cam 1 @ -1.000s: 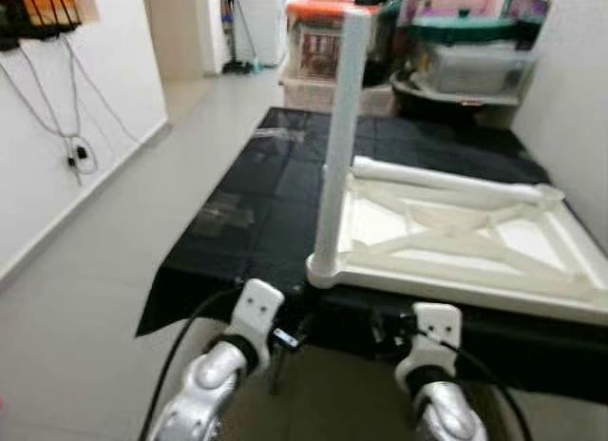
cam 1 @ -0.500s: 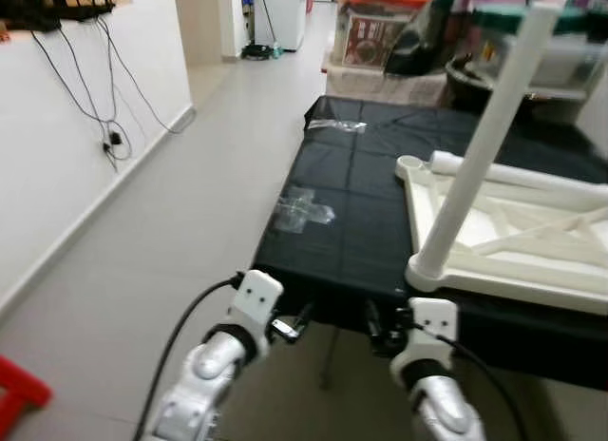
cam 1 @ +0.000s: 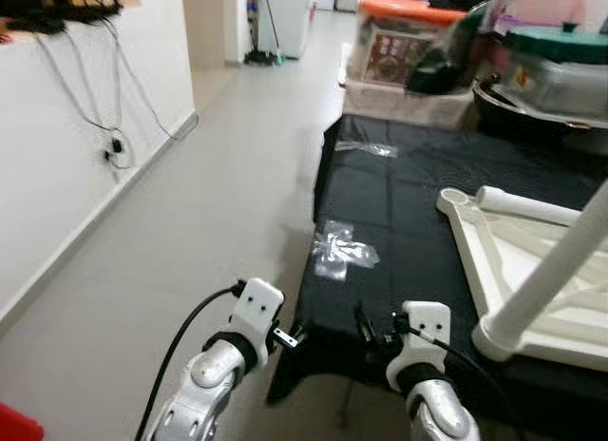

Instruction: Building children table

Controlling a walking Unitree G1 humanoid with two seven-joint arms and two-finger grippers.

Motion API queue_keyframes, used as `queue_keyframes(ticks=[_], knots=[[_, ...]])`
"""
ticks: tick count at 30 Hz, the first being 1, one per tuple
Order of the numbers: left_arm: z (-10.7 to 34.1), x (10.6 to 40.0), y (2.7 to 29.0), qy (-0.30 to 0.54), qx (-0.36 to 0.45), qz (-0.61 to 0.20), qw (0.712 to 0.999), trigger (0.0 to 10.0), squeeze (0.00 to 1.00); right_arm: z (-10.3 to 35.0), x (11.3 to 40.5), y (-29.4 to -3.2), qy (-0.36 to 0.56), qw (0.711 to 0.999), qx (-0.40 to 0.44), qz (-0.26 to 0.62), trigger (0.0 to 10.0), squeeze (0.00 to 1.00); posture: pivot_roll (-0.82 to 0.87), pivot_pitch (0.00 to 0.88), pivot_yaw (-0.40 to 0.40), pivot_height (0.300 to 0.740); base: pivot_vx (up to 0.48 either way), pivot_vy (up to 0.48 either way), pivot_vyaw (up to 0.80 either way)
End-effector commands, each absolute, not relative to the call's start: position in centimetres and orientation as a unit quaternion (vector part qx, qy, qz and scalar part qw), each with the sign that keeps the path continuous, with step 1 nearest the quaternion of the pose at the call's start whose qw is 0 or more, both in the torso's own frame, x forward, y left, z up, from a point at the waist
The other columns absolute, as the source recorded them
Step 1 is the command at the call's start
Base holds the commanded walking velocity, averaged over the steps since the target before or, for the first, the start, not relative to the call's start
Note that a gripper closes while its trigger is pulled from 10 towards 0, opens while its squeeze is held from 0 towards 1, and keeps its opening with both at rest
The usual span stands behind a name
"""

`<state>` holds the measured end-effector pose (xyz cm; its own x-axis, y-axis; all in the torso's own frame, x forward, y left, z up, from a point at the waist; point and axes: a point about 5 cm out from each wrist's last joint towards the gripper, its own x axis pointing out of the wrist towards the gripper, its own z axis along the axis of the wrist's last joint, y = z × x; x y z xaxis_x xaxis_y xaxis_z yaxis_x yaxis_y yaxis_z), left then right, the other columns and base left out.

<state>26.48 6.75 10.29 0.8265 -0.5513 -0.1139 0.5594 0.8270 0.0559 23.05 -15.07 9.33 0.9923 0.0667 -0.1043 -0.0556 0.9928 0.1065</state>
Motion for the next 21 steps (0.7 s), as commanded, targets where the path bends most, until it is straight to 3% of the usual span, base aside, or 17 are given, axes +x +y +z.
queue_keyframes(ticks=[1,7,16,17,21], knots=[[10.4,26.2,6.6,0.044,0.041,-0.298,0.953,10.0,0.0,10.6,23.4,-14.6,0.022,0.995,0.073,0.056,10.0,0.0,0.13,0.0,-0.066,0.74,0.0,0.0,0.0],[10.3,26.1,6.7,0.045,0.04,-0.295,0.954,10.0,0.0,11.8,24.1,-14.6,-0.005,0.995,0.077,0.057,10.0,0.0,0.13,0.0,-0.067,0.74,0.0,0.0,0.0],[10.3,25.9,6.7,0.047,0.039,-0.294,0.954,10.0,0.0,14.2,26.7,-19.0,-0.026,0.996,0.024,-0.084,10.0,0.0,0.13,0.0,-0.071,0.74,0.0,0.0,0.0],[10.3,25.9,6.7,0.048,0.039,-0.294,0.954,10.0,0.0,14.3,27.2,-20.2,-0.018,0.993,0.005,-0.12,10.0,0.0,0.14,0.0,-0.073,0.74,0.0,0.0,-0.79],[10.3,25.8,6.7,0.048,0.039,-0.294,0.954,10.0,0.0,14.4,27.4,-20.5,-0.02,0.992,0.009,-0.123,10.0,0.0,0.14,0.0,-0.073,0.74,0.0,0.0,-0.79]])
